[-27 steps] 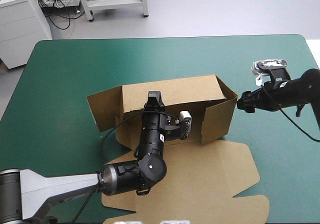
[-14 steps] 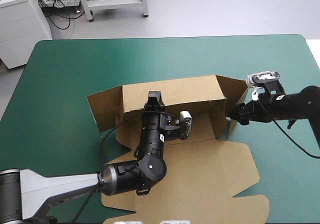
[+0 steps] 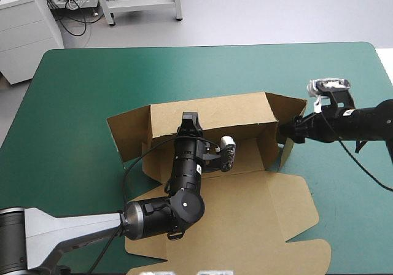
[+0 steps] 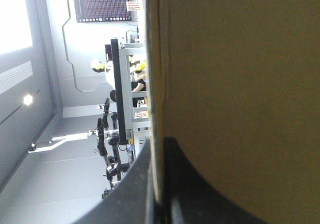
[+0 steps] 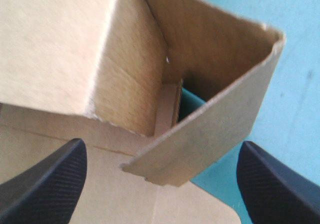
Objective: Fold the box
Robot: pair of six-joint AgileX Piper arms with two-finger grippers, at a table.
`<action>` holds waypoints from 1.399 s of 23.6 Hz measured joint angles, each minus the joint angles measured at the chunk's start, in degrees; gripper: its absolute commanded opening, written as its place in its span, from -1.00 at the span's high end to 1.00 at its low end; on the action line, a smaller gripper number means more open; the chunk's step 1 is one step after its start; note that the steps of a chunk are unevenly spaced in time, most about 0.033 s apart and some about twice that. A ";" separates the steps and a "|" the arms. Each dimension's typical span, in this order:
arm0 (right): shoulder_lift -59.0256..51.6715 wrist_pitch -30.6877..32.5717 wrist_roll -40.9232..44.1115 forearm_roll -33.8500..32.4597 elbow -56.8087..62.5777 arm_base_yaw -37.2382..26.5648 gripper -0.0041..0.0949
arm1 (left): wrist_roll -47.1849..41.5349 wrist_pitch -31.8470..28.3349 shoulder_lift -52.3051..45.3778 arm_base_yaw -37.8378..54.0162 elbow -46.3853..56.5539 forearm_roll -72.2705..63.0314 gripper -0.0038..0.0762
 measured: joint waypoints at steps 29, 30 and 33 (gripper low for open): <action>31.72 6.15 8.12 -10.74 -32.85 -0.14 -0.59 | 0.00 0.11 0.00 0.00 0.00 0.00 0.98; 31.58 6.15 7.51 -10.10 -31.76 -0.40 -0.59 | 0.00 0.11 0.00 0.00 0.00 0.00 0.98; 30.50 6.02 4.82 -7.16 -28.07 -1.43 -0.59 | 0.00 0.05 0.00 0.00 0.00 0.00 0.98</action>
